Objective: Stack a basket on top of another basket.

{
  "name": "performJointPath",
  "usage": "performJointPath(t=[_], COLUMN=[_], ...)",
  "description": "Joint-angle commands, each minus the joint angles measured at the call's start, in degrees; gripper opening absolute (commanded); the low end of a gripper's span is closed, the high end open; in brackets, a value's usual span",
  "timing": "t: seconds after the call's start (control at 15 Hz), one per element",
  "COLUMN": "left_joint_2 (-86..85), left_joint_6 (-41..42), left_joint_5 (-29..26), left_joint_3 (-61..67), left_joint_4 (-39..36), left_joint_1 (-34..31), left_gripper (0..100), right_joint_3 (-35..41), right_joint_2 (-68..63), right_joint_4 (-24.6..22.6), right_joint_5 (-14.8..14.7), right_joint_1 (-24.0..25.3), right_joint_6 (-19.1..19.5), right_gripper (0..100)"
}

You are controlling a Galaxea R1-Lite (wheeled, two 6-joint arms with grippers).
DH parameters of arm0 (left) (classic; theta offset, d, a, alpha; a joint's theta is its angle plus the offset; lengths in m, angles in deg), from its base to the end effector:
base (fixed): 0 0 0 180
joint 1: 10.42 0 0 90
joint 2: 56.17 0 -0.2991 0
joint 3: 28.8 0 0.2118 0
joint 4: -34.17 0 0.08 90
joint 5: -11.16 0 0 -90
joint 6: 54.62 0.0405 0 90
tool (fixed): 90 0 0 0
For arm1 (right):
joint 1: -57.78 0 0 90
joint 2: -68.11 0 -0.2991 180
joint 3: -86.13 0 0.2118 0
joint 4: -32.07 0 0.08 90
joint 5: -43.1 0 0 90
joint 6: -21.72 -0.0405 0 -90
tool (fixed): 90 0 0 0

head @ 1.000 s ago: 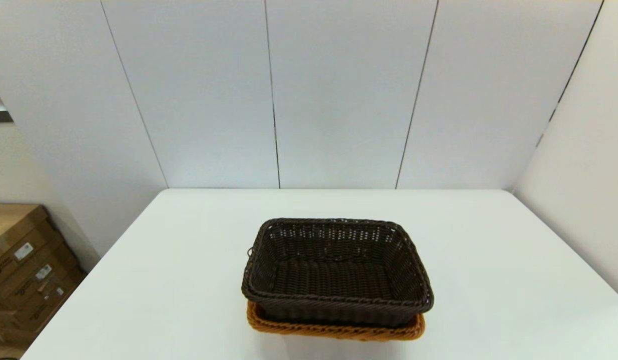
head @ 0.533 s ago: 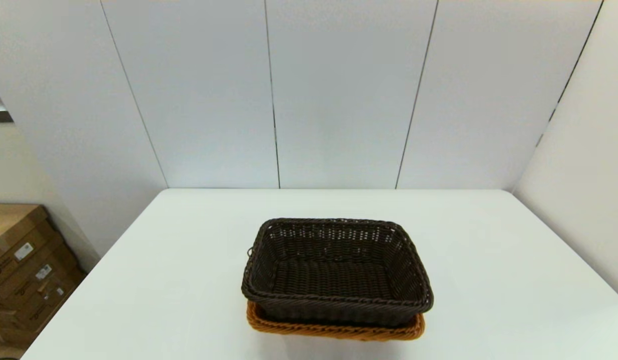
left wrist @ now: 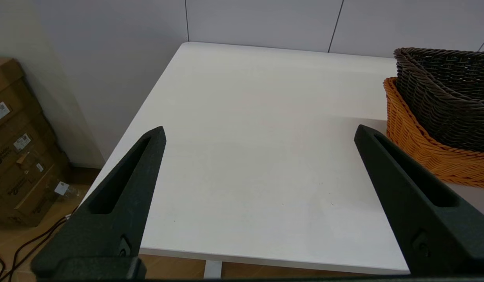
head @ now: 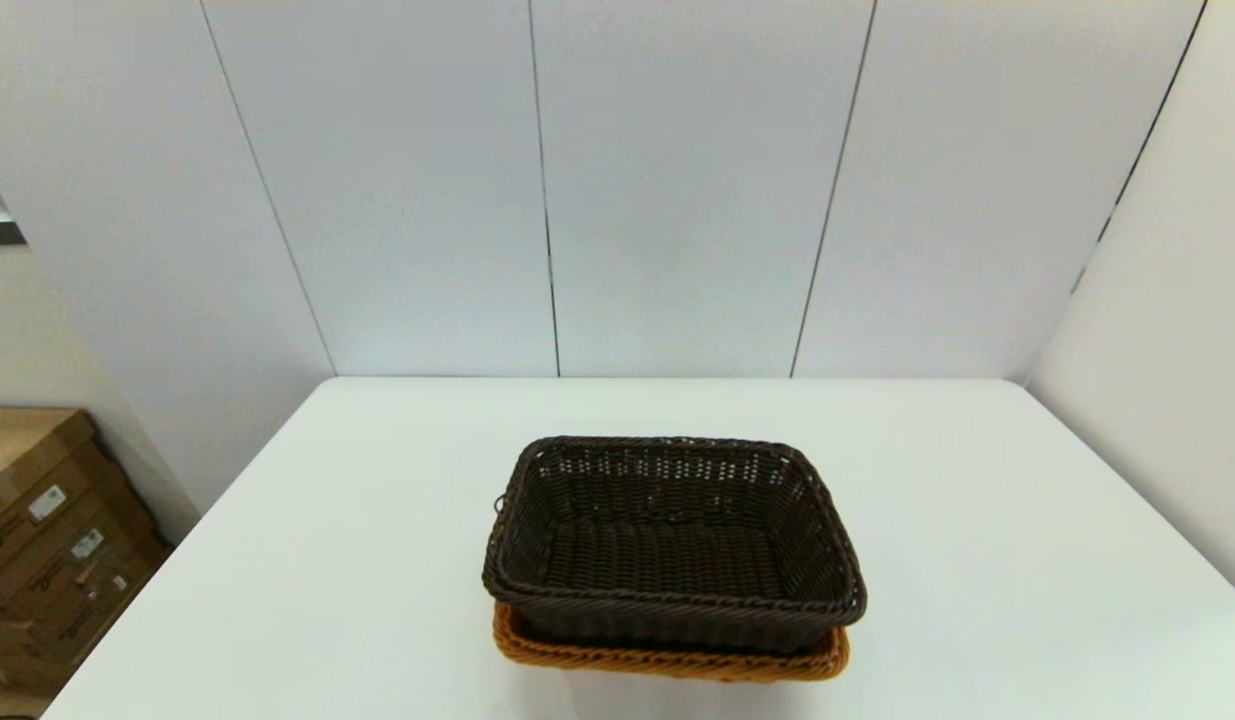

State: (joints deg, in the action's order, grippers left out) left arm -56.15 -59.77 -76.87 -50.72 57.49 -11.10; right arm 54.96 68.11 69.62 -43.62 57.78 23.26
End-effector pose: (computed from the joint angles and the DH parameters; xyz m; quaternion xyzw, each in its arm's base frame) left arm 0.0178 0.0016 0.0761 -0.0448 0.0113 0.0237 0.9987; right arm 0.0018 0.0023 0.0962 -0.0118 0.0552 0.0293 0.9980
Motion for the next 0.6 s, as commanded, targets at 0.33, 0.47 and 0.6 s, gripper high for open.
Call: performJointPath(t=[0.33,0.47,0.6], left_joint_2=[-0.1,-0.1,-0.1], left_joint_6=[0.0,0.0,0.0], left_joint_5=[0.0,0.0,0.0], left_joint_3=[0.0,0.0,0.0], left_joint_4=[0.0,0.0,0.0], left_joint_1=[0.0,0.0,0.0], left_gripper=[100,100,100], right_joint_3=[9.7,9.7,9.7], right_joint_2=[0.1,0.1,0.1], right_joint_4=[-14.9,-15.0,-15.0], right_joint_5=[-2.0,-2.2,-2.2], right_joint_1=[0.0,0.0,0.0], right_joint_6=[3.4,2.9,2.7], right_gripper=[100,100,100])
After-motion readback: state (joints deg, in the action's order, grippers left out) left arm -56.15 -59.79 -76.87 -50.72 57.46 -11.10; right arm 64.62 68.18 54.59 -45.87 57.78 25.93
